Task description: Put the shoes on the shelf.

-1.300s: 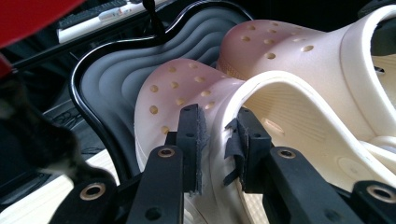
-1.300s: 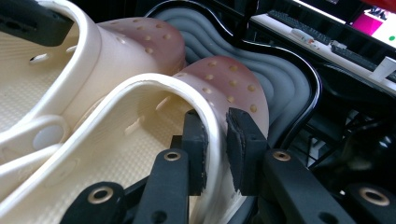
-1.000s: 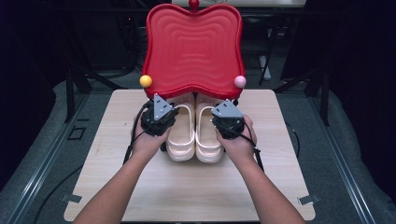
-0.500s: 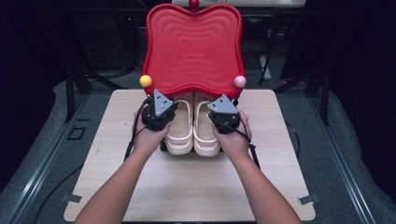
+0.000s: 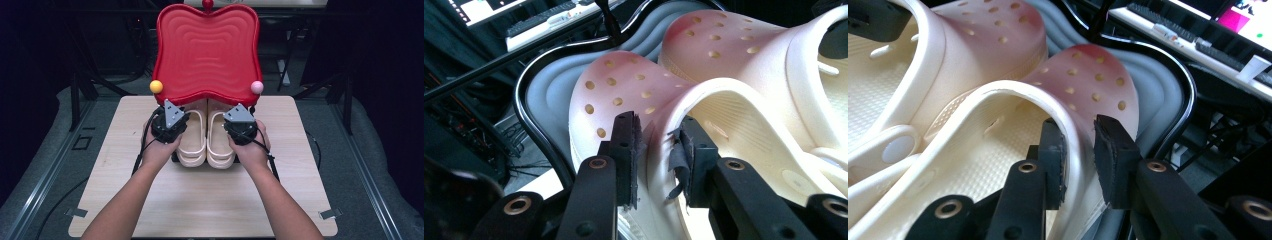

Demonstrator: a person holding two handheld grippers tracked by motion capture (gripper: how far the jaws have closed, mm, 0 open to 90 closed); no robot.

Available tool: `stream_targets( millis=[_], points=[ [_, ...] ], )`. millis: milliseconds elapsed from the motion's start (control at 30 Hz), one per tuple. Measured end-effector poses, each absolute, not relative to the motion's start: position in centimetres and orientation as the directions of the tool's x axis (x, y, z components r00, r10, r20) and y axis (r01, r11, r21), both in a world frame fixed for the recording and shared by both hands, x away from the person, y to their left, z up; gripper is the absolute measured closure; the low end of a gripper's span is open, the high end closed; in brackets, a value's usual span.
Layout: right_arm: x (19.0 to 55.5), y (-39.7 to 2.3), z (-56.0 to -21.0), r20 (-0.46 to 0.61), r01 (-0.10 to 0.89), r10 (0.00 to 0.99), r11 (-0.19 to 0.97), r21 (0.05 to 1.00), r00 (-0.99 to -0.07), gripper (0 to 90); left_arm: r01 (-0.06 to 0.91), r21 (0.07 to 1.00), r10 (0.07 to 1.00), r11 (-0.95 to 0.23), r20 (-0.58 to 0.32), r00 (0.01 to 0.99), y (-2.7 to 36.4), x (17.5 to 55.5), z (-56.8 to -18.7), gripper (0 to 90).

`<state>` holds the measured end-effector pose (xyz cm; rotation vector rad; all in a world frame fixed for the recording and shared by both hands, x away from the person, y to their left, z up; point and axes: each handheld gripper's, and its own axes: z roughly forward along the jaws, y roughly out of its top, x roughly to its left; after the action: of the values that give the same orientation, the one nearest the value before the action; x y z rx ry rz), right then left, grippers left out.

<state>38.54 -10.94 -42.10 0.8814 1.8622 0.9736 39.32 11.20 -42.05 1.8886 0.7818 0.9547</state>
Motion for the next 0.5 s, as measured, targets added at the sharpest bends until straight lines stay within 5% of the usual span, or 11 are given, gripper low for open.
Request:
stream_targets(
  millis=[500],
  points=[
    [37.82,-10.75,-42.14,-0.358,0.211,0.833,0.474,0.855,-0.423,68.7,0.158,0.893,0.797,-0.422,0.282,0.535,11.49,39.04,-42.54,62.8]
  ],
)
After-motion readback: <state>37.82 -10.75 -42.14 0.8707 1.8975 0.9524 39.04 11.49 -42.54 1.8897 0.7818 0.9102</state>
